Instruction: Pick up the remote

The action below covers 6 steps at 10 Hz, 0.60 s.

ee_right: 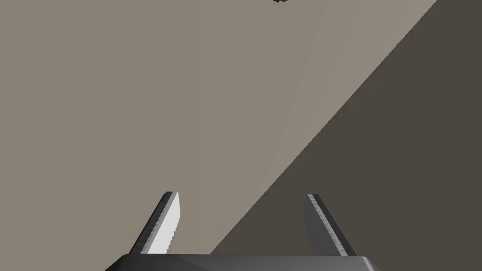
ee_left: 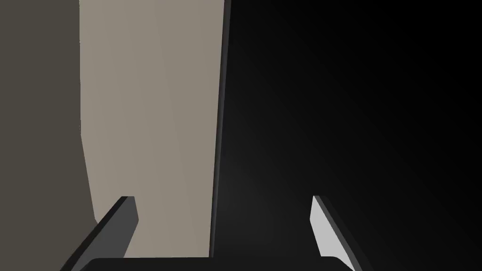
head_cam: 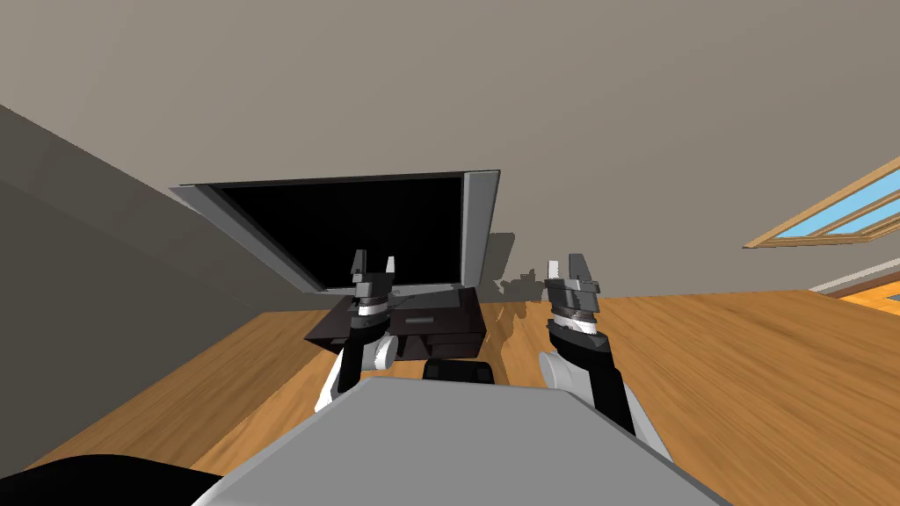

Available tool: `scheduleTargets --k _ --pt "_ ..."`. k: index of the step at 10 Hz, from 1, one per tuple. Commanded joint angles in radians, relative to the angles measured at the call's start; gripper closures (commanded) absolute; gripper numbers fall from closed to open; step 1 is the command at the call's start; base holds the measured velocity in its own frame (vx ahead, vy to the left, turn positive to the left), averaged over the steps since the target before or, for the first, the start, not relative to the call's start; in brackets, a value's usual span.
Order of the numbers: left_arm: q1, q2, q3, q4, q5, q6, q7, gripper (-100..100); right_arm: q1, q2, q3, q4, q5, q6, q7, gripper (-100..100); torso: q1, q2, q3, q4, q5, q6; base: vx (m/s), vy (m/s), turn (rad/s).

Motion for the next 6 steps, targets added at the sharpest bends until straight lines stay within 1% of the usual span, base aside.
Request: scheduleTargets --k 1,3,6 --pt "-0.011 0.030 0.012 0.017 0.013 0.032 0.003 -100 0.000 0.000 0.000 0.000 0.000 0.000 0.000 0 0.000 0.000 0.000 0.000 0.000 0.000 -0.022 0.028 -0.015" --pt "-0.028 0.059 0.029 0.042 0.030 0.080 0.006 -100 0.000 0.000 0.000 0.000 0.000 0.000 0.000 0 0.004 0.002 0.001 0.000 0.001 0.000 -0.050 0.062 -0.022" --pt "-0.067 0.094 0.065 0.101 0.065 0.173 0.014 -100 0.000 0.000 0.000 0.000 0.000 0.000 0.000 0 0.005 0.004 0.002 0.001 0.001 0.000 -0.063 0.067 -0.031"
